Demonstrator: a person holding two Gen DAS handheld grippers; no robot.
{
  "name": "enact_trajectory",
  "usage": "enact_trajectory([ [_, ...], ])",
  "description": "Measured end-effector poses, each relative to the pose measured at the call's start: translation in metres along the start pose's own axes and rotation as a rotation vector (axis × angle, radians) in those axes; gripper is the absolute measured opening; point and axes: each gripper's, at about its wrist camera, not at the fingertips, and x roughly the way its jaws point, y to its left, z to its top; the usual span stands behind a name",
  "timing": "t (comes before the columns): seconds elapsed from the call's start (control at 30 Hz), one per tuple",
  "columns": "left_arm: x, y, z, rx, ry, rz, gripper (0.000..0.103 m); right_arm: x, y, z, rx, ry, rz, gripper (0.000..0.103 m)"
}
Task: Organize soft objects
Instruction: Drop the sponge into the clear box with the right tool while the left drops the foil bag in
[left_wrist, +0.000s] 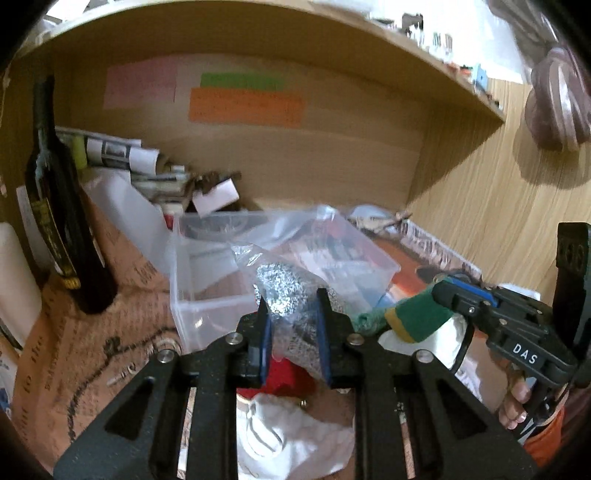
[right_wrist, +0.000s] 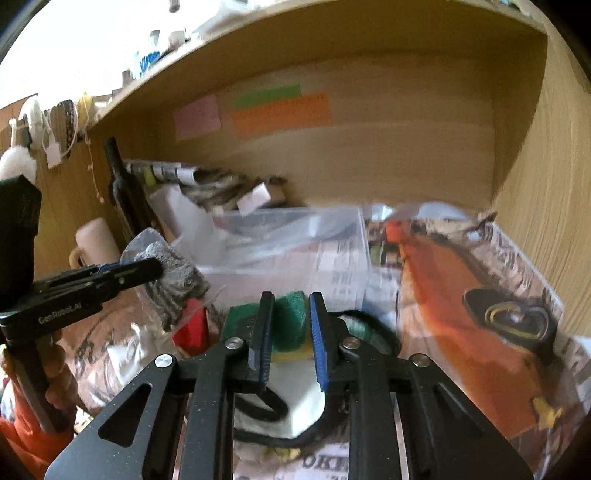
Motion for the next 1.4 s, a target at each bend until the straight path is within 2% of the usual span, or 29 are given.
enact_trajectory([
  [0.23,-0.005,0.012,0.023,-0.023,-0.054,0.004,0.020,-0.002,-0.003,0.028,-0.003,-0.075,-0.012,0.017],
  [0.43,0.005,0.028,0.037,-0.052,-0.043,0.020,0.020,0.015,-0.004,0.044,-0.007,-0.070,-0.003,0.017],
  [0.8,0.050,0.053,0.055,-0.079,0.032,0.055,0.020,0.075,-0.008,0.062,0.009,0.052,0.013,0.017],
  [1.0,0.085,0.057,0.048,-0.075,0.125,0.059,0.020,0.101,-0.003,0.062,-0.023,0.131,-0.004,0.018],
  [1.2,0.102,0.053,0.039,-0.035,0.168,0.075,0.021,0.115,0.002,0.057,-0.069,0.201,-0.010,0.023],
  [1.23,0.103,0.053,0.039,-0.029,0.171,0.078,0.021,0.114,0.003,0.056,-0.083,0.208,-0.013,0.027],
  [1.3,0.103,0.052,0.036,-0.022,0.171,0.076,0.021,0.114,0.004,0.055,-0.104,0.218,-0.009,0.043],
  [1.33,0.103,0.051,0.036,-0.020,0.169,0.076,0.021,0.113,0.005,0.054,-0.110,0.218,-0.011,0.056],
  [1.37,0.102,0.051,0.036,-0.017,0.167,0.076,0.021,0.109,0.006,0.052,-0.123,0.210,-0.013,0.064],
  [1.4,0.101,0.050,0.036,-0.013,0.162,0.076,0.021,0.107,0.007,0.051,-0.133,0.207,-0.017,0.065],
])
